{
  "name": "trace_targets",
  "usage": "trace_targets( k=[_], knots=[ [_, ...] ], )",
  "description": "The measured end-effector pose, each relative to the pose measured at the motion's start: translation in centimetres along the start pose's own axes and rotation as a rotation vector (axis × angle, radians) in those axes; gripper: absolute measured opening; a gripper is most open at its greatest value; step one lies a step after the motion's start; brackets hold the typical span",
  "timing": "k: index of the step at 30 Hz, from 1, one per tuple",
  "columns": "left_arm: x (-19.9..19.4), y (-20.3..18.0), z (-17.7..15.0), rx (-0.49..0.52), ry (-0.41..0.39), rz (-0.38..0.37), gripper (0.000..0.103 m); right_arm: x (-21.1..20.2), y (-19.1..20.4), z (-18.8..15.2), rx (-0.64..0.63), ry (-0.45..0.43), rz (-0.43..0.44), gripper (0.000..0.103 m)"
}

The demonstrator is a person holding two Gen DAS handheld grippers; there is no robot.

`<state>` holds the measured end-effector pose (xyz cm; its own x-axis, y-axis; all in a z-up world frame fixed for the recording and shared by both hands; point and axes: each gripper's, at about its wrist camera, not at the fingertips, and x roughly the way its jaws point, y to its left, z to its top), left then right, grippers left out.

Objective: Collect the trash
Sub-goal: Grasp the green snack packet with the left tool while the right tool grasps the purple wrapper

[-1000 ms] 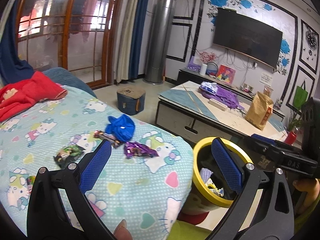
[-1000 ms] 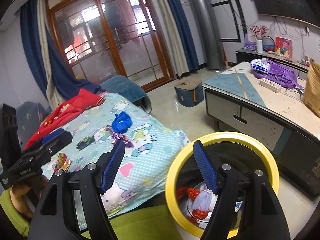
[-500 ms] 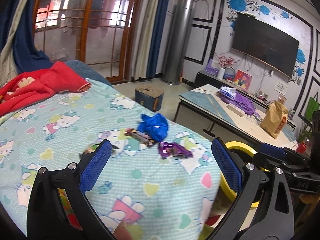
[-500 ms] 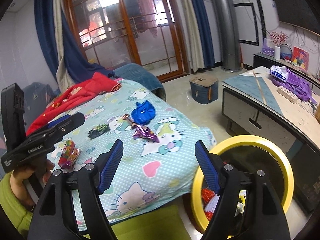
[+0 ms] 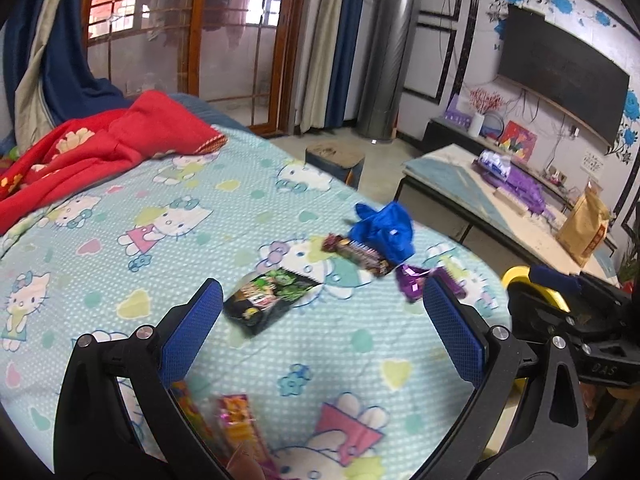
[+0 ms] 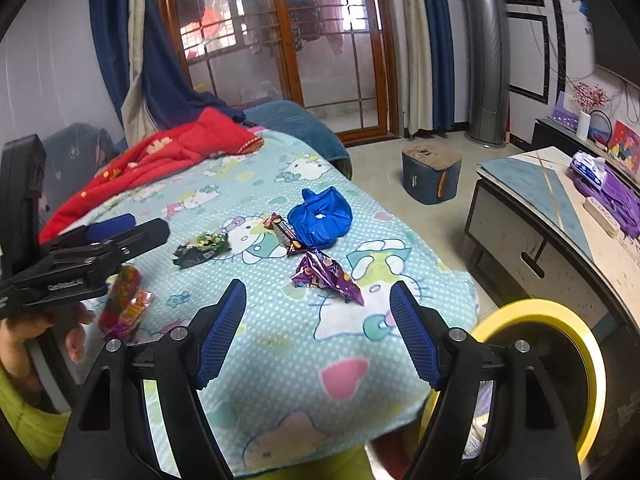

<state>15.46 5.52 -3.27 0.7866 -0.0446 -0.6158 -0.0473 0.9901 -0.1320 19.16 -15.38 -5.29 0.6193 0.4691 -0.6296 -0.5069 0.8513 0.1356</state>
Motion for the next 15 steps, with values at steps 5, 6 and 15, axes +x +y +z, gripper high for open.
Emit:
trace_targets(
  k=[5, 6, 15],
  knots=[
    [2.1, 1.8, 0.1, -0.031, 0.098, -0.028, 0.092, 3.0, -0.5, 0.6, 0.026, 0.050, 0.011, 0.072],
    [2.5, 2.0, 0.1, -0.029, 0.111, -0.022, 0.092, 3.6, -0.6, 0.7, 0.030, 0.063, 0.007, 0.072],
    [6.1, 3.0, 0.9, 0.043, 0.222, 0.035, 0.092, 7.5, -1.2, 0.8, 0.009, 0.134, -0.020, 0.072]
  ],
)
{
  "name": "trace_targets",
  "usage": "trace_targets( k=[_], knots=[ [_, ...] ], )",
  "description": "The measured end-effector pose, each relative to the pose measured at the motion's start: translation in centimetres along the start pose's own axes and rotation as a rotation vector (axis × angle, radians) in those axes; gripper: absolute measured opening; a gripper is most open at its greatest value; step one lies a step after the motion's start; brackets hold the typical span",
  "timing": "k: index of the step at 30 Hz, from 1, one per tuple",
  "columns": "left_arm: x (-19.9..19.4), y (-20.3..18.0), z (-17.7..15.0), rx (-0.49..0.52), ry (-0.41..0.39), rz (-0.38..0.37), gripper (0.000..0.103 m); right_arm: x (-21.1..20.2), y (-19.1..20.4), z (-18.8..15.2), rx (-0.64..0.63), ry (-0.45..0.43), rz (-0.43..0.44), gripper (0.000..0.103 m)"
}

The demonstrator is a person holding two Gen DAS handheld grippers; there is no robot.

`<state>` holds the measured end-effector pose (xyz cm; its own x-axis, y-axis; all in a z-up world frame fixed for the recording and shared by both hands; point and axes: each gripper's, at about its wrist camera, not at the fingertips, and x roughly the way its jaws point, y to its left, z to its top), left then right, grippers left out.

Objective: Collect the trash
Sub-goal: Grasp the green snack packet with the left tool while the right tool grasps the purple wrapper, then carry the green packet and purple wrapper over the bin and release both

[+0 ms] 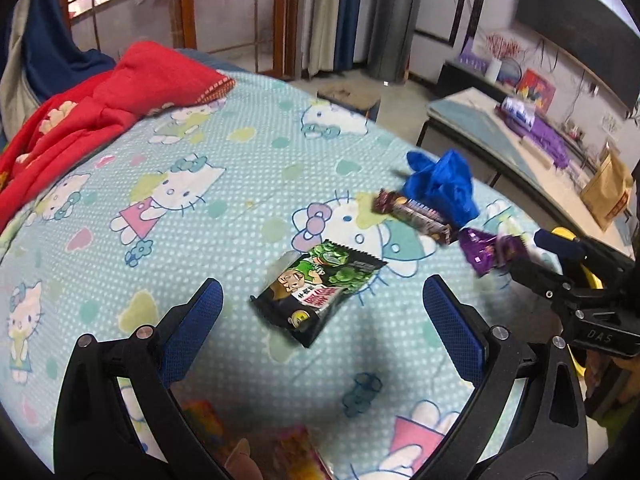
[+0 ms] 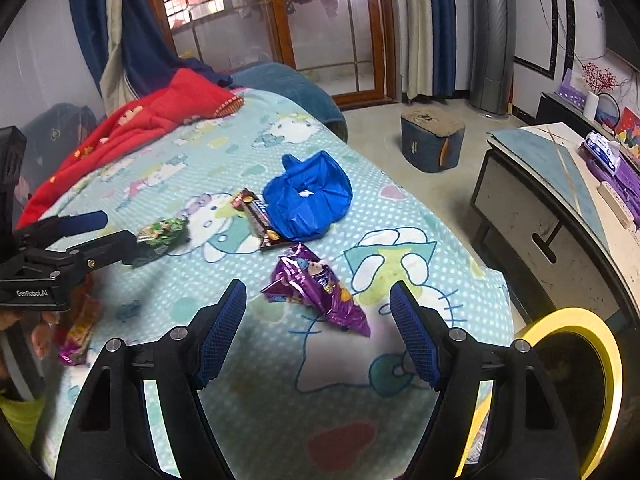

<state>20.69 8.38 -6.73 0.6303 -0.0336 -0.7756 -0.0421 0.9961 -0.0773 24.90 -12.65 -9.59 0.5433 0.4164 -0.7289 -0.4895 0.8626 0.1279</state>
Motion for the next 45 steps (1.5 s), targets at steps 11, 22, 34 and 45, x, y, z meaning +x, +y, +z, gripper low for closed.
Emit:
trace_targets(
  k=[11, 22, 34, 45],
  knots=[
    [2.4, -0.2, 0.1, 0.006, 0.062, -0.044, 0.073, 2.0, -0.4, -1.0, 0.027, 0.040, 0.027, 0.029],
    [2.9, -0.9, -0.3, 0.038, 0.078, -0.032, 0.044, -0.5, 0.7, -3.6, 0.045, 0.040, 0.113, 0.013],
    [0.5, -2.6, -1.6, 0.042, 0.019, -0.103, 0.012, -2.1, 3.4, -5.2, 0.000, 0.048, 0.159, 0.013],
    [-3.4, -2.5, -2.7, -0.040, -0.067, -0.167, 0.011, -3.9, 3.1, -5.0, -0.001, 0.017, 0.168, 0.012]
  ],
)
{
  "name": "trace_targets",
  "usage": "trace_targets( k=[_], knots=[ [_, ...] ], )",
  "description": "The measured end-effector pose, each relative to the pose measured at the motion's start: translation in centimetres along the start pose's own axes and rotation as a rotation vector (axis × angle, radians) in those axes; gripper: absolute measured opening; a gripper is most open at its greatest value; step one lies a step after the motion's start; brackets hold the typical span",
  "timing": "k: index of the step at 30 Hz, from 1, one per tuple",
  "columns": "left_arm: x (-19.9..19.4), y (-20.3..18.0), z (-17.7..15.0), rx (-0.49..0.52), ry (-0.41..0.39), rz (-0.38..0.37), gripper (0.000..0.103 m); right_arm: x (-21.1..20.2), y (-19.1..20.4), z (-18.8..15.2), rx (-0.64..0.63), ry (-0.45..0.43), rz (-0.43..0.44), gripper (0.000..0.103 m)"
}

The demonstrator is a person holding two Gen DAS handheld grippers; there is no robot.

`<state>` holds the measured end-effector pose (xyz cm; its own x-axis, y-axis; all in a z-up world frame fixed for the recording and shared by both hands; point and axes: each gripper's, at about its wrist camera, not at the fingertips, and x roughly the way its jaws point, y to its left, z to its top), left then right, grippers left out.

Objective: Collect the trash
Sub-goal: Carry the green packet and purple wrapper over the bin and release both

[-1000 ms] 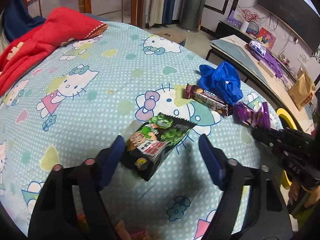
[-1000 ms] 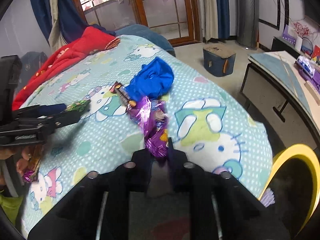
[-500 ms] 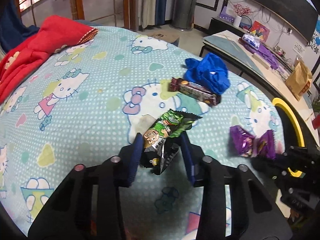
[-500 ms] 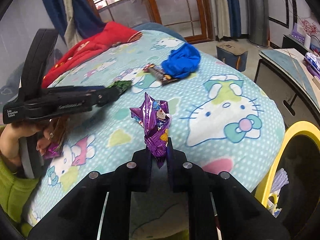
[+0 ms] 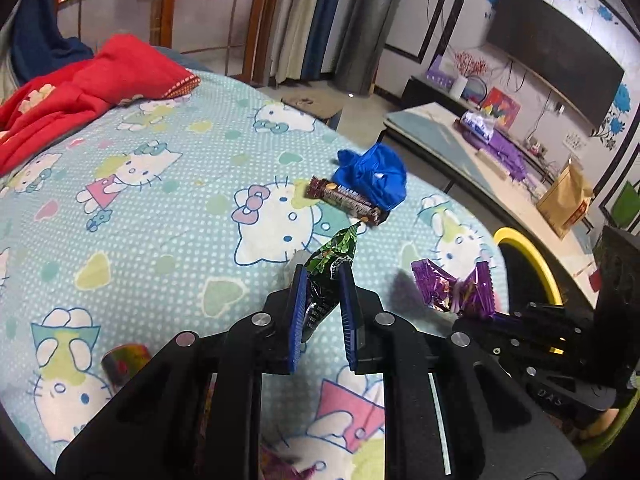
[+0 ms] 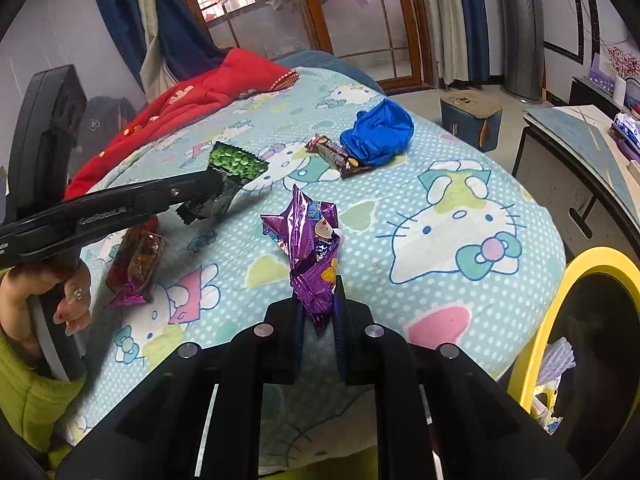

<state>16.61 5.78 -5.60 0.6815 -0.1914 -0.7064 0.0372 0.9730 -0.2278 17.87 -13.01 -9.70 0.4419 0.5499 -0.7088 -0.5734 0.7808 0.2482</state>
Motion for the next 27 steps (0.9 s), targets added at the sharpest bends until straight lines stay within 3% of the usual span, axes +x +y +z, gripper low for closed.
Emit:
trace_targets(
  k=[16, 27],
  knots=[
    [-3.2, -3.7, 0.4, 0.044, -0.088, -0.061, 0.011, -4.7, -1.7, 0.6, 0.027, -0.081, -0.036, 0.012],
    [-3.6, -6.6, -0.3, 0.075, -0.104, -0.127, 0.011, -8.1, -4.2, 0.3, 0.070, -0.139, -0.096, 0.012]
  ],
)
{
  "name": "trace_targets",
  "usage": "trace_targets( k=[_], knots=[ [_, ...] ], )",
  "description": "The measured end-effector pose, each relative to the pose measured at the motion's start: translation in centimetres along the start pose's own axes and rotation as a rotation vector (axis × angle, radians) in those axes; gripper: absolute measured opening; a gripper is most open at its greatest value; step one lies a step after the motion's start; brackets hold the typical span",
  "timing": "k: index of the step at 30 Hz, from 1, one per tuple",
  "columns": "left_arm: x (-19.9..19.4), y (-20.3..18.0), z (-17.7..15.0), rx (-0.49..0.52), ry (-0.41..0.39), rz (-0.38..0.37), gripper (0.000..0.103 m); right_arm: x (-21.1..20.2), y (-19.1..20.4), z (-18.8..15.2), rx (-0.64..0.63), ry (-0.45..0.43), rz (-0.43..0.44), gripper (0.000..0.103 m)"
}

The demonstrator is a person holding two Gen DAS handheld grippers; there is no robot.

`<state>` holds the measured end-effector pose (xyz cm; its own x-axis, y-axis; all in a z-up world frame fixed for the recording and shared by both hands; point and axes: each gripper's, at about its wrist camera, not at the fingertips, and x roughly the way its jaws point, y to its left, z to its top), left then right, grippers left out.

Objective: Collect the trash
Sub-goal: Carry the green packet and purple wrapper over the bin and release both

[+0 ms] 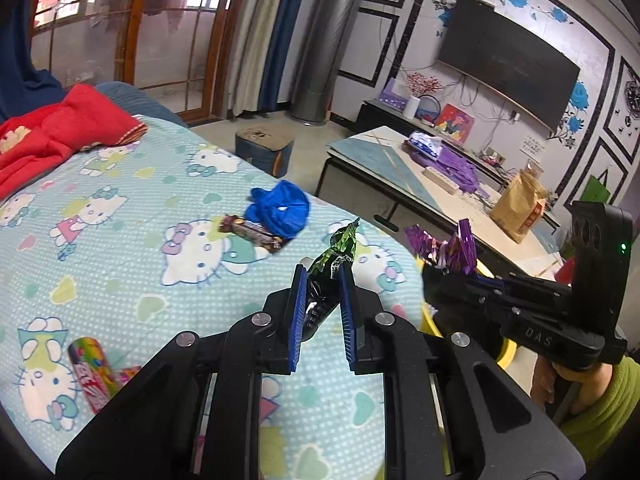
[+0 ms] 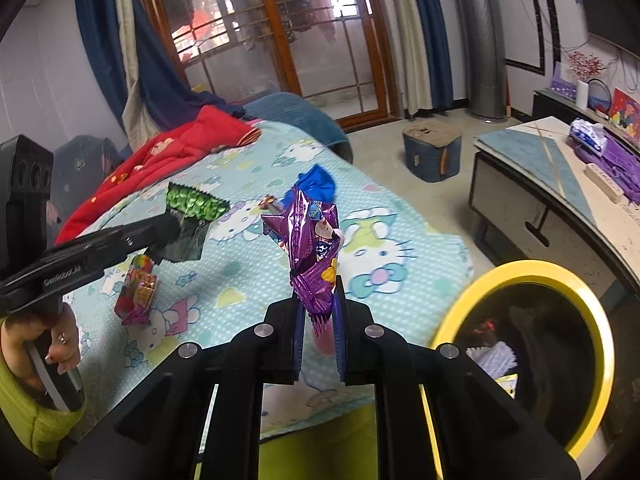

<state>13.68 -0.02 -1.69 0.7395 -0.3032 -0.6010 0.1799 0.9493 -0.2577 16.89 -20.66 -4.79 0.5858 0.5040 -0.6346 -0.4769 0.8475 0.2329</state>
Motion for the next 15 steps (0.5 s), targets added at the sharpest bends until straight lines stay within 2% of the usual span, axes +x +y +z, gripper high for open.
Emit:
trace_targets(
  k=[15],
  knots=[
    [0.6, -3.9, -0.6, 0.022, -0.008, -0.073, 0.011, -4.1, -4.8, -0.7, 0.073, -0.073, -0.112, 0.012]
  ],
)
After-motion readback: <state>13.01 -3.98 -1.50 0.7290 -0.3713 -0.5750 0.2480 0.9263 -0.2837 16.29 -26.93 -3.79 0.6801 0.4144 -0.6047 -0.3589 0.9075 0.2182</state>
